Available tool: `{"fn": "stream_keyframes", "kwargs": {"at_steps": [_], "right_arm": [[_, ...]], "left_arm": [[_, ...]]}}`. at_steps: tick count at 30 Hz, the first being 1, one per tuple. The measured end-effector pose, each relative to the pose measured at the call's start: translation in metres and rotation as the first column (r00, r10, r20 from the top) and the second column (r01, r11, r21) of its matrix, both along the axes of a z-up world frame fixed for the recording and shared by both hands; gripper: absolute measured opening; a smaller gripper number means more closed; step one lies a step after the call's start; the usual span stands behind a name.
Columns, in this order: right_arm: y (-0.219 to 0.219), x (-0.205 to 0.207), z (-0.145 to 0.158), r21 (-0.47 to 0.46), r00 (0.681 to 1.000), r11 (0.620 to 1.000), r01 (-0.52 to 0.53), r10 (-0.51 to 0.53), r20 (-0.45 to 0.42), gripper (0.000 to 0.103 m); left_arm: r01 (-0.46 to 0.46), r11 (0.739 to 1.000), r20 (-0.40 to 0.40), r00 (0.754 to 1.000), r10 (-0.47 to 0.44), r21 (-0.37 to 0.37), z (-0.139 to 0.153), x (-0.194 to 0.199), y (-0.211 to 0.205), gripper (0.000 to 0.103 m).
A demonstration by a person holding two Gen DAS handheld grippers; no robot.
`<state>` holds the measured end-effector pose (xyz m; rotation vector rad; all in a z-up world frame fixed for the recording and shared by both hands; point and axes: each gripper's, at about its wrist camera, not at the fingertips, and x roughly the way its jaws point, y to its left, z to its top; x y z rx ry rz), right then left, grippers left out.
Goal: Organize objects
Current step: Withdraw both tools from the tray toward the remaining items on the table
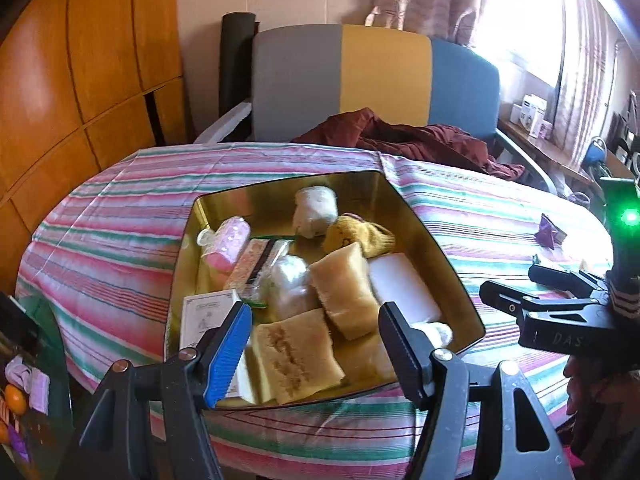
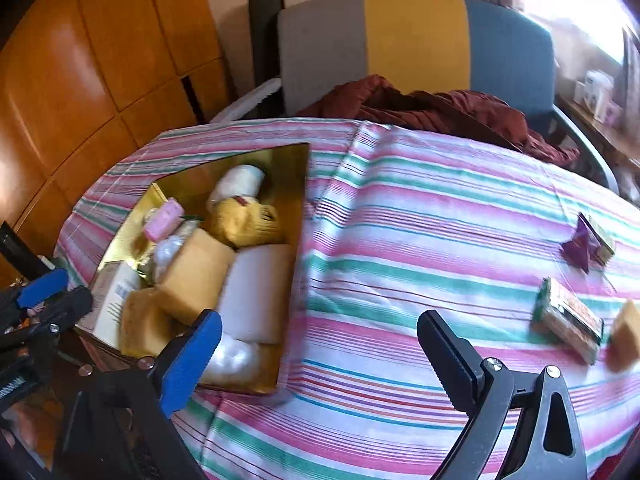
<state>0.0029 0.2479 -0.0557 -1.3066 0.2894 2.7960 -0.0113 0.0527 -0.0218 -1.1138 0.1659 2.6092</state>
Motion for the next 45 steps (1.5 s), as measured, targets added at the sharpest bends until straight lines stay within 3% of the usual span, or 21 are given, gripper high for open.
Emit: {"fn": "stream_keyframes", "kwargs": {"at_steps": [13,21,30,36,39,45], "right_arm": [[0.104,0.028,0.011,0.021,0.982,0.982,0.187,-0.188,0.025,0.099],[0.187,0.055,0.024,0.065,0.938,0.937,0.344,-0.345,0.013,0.100],[0.275,0.093,0.013,0.077,0.848,0.846,0.527,-0.529,0.013,0.102],[0.324,0.128,0.006,-0.042,0.734,0.733,0.679,-0.678,0.026,0.102],[0.338,0.139,0.003,-0.084,0.698,0.693,0.716,-0.715,0.048,0.102],[0.348,0.145,-0.007,-0.144,0.676,0.662,0.736,-0.729,0.103,0.102]], "left_arm": [[0.125,0.992,-0.002,0.992,-0.125,-0.024,0.006,0.004,0.041,0.067],[0.215,0.976,0.000,0.977,-0.215,-0.045,0.008,0.008,0.076,0.067],[0.334,0.940,0.020,0.943,-0.333,-0.075,0.006,0.012,0.126,0.067],[0.439,0.894,0.060,0.899,-0.435,-0.095,-0.004,0.018,0.168,0.067],[0.485,0.869,0.084,0.874,-0.479,-0.099,-0.009,0.020,0.189,0.067],[0.564,0.819,0.150,0.823,-0.548,-0.106,-0.024,0.026,0.231,0.067]]}}
